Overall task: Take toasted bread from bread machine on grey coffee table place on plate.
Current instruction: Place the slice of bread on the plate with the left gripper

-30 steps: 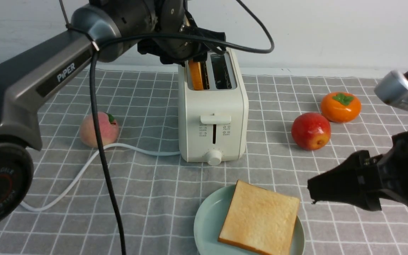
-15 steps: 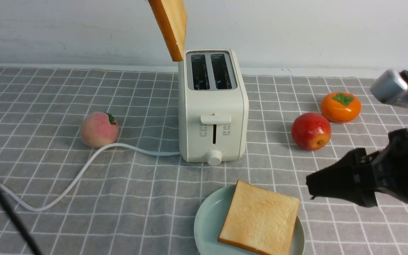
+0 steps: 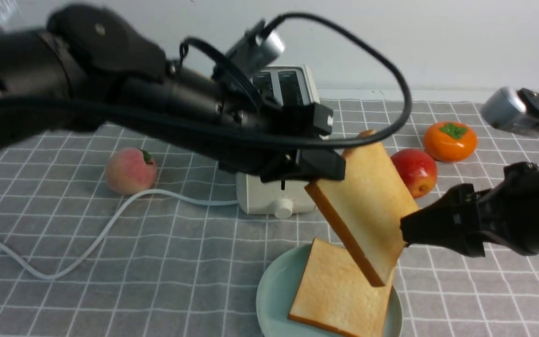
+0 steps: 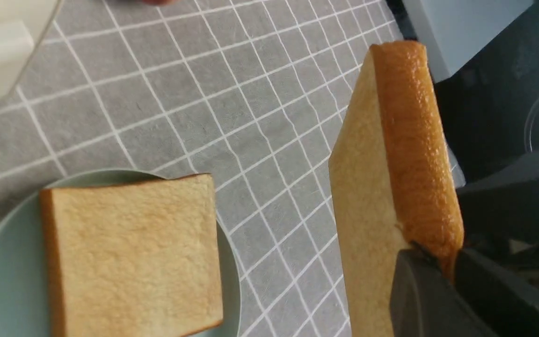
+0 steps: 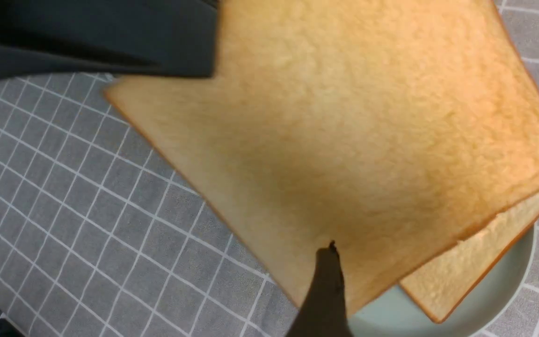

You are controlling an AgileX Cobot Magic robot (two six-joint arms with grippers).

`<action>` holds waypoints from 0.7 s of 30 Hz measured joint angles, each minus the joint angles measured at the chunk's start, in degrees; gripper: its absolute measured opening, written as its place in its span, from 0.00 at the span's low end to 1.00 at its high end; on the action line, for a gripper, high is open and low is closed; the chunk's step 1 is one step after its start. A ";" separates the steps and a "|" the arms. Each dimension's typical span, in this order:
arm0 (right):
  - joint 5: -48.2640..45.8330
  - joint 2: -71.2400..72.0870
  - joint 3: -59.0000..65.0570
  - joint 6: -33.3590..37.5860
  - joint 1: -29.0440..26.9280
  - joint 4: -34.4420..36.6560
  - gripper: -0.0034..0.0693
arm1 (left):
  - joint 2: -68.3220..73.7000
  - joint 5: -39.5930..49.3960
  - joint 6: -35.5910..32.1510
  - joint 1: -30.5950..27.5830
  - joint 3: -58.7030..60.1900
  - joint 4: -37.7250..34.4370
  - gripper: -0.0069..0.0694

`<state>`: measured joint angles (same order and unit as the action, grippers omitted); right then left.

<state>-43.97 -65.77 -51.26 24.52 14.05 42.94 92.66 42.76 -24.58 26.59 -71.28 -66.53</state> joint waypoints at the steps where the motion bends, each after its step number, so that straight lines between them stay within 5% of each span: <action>1: 0.05 0.00 0.00 0.00 0.00 0.00 0.83 | 0.62 -1.96 -2.00 0.00 2.26 -3.79 0.15; 10: -0.12 0.00 0.00 0.00 0.00 0.06 0.83 | 7.46 -6.64 -11.50 0.00 6.78 -14.76 0.15; 21: -0.73 0.00 0.00 -0.04 0.00 0.06 0.83 | 11.90 -7.27 -6.33 0.00 6.82 -10.04 0.20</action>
<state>-44.71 -65.77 -51.26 24.48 14.05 43.00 104.56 35.49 -30.91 26.59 -64.46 -76.57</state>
